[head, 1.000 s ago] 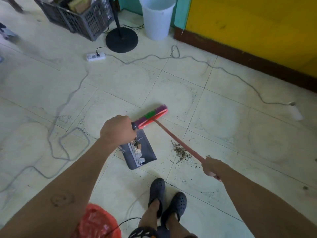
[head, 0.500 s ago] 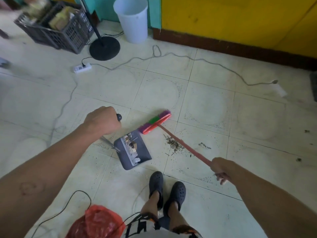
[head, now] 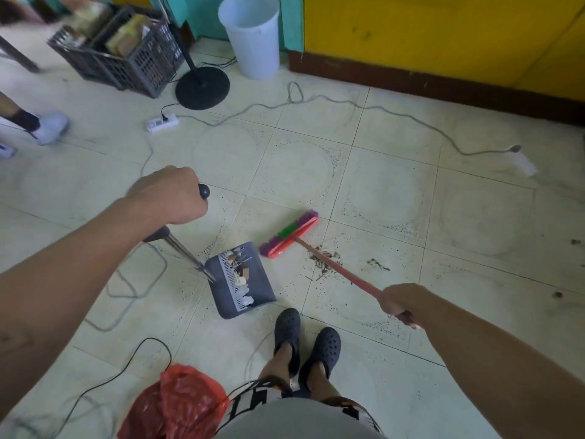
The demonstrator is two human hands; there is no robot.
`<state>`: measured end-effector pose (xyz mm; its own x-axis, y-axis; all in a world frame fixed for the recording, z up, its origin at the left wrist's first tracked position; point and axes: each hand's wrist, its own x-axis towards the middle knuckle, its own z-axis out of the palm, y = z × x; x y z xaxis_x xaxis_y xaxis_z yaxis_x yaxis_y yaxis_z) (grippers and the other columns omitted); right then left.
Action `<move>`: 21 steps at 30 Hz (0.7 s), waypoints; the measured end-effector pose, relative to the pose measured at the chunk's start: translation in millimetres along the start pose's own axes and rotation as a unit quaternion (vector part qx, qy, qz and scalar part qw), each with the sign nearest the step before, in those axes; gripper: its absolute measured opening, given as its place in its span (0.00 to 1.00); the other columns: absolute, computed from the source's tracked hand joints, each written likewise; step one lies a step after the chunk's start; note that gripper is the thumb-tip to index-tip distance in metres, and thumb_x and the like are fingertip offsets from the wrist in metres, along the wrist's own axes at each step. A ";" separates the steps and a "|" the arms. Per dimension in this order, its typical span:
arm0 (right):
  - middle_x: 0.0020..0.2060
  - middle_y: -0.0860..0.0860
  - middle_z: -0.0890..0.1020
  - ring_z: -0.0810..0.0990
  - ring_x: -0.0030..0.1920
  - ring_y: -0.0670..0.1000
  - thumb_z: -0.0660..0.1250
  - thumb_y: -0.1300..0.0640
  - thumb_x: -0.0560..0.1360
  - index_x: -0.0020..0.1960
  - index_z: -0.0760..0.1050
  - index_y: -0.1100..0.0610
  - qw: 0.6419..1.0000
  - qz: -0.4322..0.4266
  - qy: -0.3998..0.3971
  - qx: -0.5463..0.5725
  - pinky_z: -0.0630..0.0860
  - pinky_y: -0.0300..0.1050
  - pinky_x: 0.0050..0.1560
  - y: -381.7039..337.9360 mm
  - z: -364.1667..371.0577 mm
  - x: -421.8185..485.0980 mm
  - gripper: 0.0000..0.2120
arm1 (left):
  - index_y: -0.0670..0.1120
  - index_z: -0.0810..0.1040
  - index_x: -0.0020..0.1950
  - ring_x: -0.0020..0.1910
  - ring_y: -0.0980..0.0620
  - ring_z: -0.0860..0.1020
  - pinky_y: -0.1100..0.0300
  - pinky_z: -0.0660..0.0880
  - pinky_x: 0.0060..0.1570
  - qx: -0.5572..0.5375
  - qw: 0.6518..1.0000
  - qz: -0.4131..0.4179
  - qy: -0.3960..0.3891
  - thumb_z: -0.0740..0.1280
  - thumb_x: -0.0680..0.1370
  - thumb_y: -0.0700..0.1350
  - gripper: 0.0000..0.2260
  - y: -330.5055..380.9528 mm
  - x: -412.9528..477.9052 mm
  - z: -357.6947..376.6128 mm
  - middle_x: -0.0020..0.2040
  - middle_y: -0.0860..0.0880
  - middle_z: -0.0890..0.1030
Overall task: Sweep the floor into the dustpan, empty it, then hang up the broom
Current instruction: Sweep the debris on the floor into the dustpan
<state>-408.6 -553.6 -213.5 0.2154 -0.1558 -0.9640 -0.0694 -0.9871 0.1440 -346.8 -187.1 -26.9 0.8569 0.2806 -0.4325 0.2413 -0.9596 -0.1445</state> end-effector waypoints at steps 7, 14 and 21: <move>0.32 0.50 0.72 0.67 0.24 0.44 0.54 0.63 0.80 0.75 0.60 0.58 0.996 0.047 0.068 -0.040 0.64 0.34 0.17 69.6 -2.2 -21.4 0.23 | 0.45 0.69 0.36 0.35 0.44 0.76 0.57 0.72 0.37 0.006 0.999 0.041 0.022 0.63 0.74 0.45 0.08 36.3 -12.3 -17.0 0.38 0.45 0.73; 0.30 0.46 0.70 0.64 0.23 0.42 0.55 0.55 0.82 0.72 0.66 0.58 0.989 0.101 0.095 -0.055 0.60 0.31 0.19 142.9 0.8 -31.8 0.19 | 0.44 0.71 0.38 0.34 0.46 0.74 0.58 0.69 0.34 0.013 0.997 0.074 0.010 0.64 0.73 0.44 0.06 80.1 -24.5 -6.6 0.39 0.45 0.73; 0.31 0.48 0.70 0.64 0.19 0.42 0.52 0.58 0.83 0.74 0.60 0.59 0.986 0.152 0.066 -0.020 0.61 0.32 0.17 208.9 16.8 -57.3 0.20 | 0.48 0.68 0.35 0.35 0.45 0.74 0.58 0.70 0.37 0.014 0.995 0.103 0.013 0.64 0.74 0.44 0.09 121.7 -33.1 3.0 0.37 0.47 0.71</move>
<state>-451.8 -750.4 -132.0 0.3156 -0.4460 -0.8375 -0.1130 -0.8940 0.4335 -347.2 -313.1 -32.8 0.8984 0.0774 -0.4324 0.0471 -0.9957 -0.0803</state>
